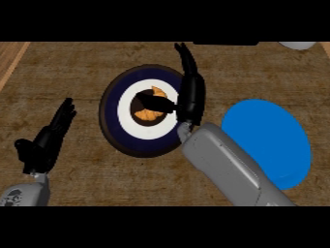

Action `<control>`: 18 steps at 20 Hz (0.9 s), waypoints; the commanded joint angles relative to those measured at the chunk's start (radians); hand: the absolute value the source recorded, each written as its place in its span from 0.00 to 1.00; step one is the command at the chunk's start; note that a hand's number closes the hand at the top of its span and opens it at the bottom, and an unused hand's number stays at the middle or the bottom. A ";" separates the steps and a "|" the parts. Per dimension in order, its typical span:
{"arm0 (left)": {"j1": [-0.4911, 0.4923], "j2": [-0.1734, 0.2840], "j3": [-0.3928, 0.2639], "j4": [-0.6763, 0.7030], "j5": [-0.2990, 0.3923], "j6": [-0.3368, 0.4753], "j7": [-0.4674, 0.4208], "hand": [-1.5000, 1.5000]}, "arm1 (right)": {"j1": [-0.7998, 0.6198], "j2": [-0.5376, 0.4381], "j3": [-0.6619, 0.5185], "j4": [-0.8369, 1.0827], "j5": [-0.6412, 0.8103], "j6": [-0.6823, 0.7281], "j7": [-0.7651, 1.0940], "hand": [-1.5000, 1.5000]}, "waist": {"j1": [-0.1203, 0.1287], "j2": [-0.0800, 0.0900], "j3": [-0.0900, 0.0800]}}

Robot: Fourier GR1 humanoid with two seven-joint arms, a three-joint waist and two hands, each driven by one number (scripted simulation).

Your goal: Pick the croissant from the plate and place it in the plate

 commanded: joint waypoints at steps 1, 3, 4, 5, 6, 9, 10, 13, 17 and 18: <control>0.030 -0.010 -0.010 0.010 -0.010 -0.004 -0.041 0.50 | 0.094 0.003 -0.080 -0.072 -0.177 -0.059 -0.189 0.00 | 0.004 0.004 0.001; 0.022 0.009 0.015 -0.023 0.004 0.004 -0.001 0.50 | 0.186 0.003 -0.156 -0.173 -0.253 0.036 -0.307 0.00 | -0.014 0.000 0.002; 0.028 -0.032 -0.018 -0.029 -0.023 0.035 -0.008 0.50 | 0.239 0.002 -0.167 -0.204 -0.288 0.075 -0.357 0.00 | -0.021 -0.002 0.002; 0.056 0.013 0.020 -0.049 0.015 -0.009 -0.020 0.50 | 0.323 -0.070 -0.183 -0.278 -0.328 0.148 -0.392 0.00 | -0.029 -0.006 0.002; 0.026 0.003 0.022 -0.004 0.018 -0.012 -0.033 0.50 | 0.281 -0.020 -0.255 -0.196 -0.375 0.169 -0.501 0.00 | -0.018 0.000 0.001; 0.028 0.016 0.029 -0.052 0.014 0.002 0.033 0.50 | 0.430 -0.030 -0.301 -0.177 -0.447 0.307 -0.694 0.00 | -0.023 -0.005 0.001; 0.055 -0.003 -0.004 -0.070 -0.004 0.004 0.025 0.50 | 0.479 -0.104 -0.328 -0.198 -0.485 0.402 -0.713 0.00 | -0.027 -0.005 0.001; 0.075 0.008 0.014 -0.081 0.010 -0.012 0.019 0.50 | 0.560 -0.124 -0.333 -0.183 -0.493 0.512 -0.814 0.00 | -0.030 -0.009 -0.001; 0.074 0.045 0.049 -0.065 0.037 -0.058 0.007 0.50 | 0.516 -0.193 -0.434 -0.015 -0.535 0.677 -0.917 0.00 | -0.025 -0.008 -0.001; 0.072 -0.001 0.014 -0.101 0.001 -0.007 0.039 0.50 | 0.541 -0.182 -0.427 -0.019 -0.523 0.698 -0.950 0.00 | -0.027 -0.009 -0.001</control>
